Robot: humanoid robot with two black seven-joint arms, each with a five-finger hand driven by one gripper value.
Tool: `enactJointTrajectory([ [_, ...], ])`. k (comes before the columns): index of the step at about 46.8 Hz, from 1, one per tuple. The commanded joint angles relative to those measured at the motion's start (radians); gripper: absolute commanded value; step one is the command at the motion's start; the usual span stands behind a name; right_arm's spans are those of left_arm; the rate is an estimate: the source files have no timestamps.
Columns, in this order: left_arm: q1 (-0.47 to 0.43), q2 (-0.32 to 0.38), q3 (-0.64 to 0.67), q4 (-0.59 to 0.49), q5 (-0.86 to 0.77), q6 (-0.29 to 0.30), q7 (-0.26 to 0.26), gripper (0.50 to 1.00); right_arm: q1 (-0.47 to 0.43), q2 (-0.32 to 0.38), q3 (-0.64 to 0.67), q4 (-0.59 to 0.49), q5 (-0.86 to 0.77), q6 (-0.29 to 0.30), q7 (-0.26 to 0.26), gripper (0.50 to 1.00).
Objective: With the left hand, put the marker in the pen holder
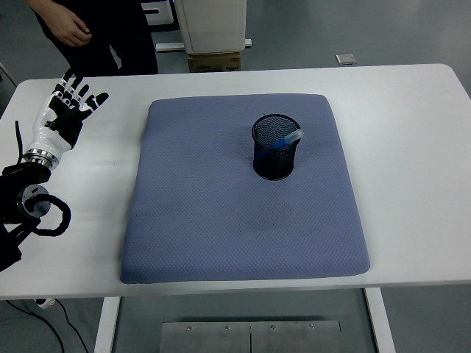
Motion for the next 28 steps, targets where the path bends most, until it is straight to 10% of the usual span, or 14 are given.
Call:
enactJointTrajectory([
  [1,0.004,0.002,-0.001,0.017,-0.017,0.000,0.019,1.000,0.000,0.000,0.000,0.000,0.000,0.000,0.000,1.000],
  [28,0.007,0.005,-0.021,0.026,-0.023,-0.024,0.019,1.000,-0.001,0.000,0.008,0.012,0.009,0.011,-0.006,1.000],
])
